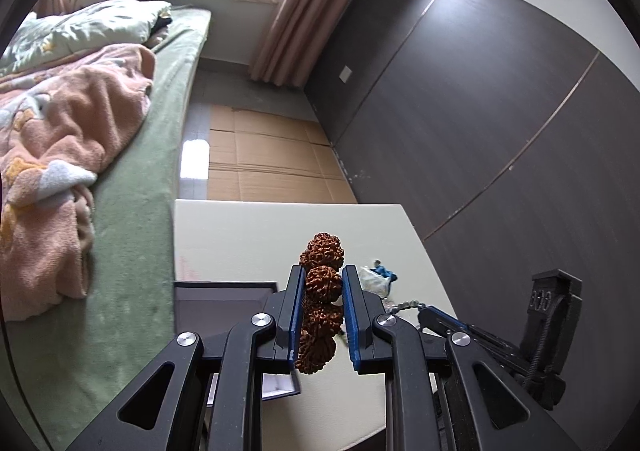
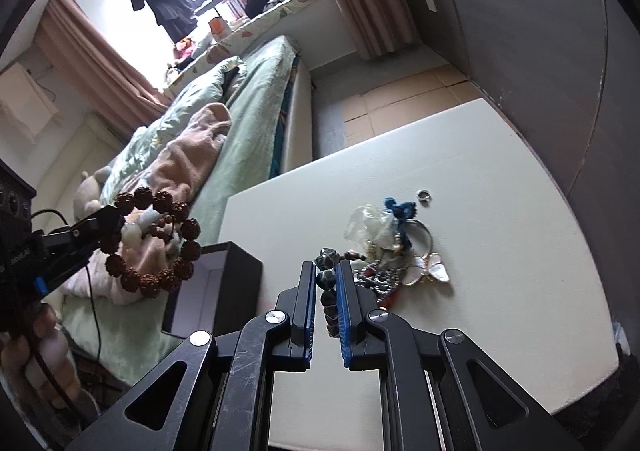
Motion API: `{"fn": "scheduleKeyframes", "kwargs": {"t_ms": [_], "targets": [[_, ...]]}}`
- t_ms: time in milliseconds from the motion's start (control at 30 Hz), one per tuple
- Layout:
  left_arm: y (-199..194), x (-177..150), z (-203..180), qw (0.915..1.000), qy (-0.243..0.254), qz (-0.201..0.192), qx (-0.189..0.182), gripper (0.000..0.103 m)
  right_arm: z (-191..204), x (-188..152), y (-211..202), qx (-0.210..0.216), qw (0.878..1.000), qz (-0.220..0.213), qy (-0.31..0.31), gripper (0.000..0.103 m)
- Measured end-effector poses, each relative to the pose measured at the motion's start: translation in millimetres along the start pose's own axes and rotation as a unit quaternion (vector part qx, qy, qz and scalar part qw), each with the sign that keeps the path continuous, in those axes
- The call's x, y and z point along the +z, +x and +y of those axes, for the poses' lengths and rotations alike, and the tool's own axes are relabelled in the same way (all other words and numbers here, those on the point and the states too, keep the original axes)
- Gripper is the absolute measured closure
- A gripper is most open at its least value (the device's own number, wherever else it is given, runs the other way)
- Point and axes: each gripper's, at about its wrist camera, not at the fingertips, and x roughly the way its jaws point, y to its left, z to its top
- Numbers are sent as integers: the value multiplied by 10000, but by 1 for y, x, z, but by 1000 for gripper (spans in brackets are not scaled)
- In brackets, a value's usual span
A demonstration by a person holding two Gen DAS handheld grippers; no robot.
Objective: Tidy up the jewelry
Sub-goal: 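Lower the brown bead bracelet into the black box and open left tool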
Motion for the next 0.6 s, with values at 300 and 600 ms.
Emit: {"fn": "scheduleKeyframes", "kwargs": {"t_ms": [300, 600], "targets": [[-1, -1, 29, 9995, -223, 202, 111, 79, 32, -2, 8, 614, 9978, -153, -199, 92], [0, 0, 56, 9979, -355, 228, 492, 46, 68, -2, 24, 1396, 9896, -157, -301, 92]]}}
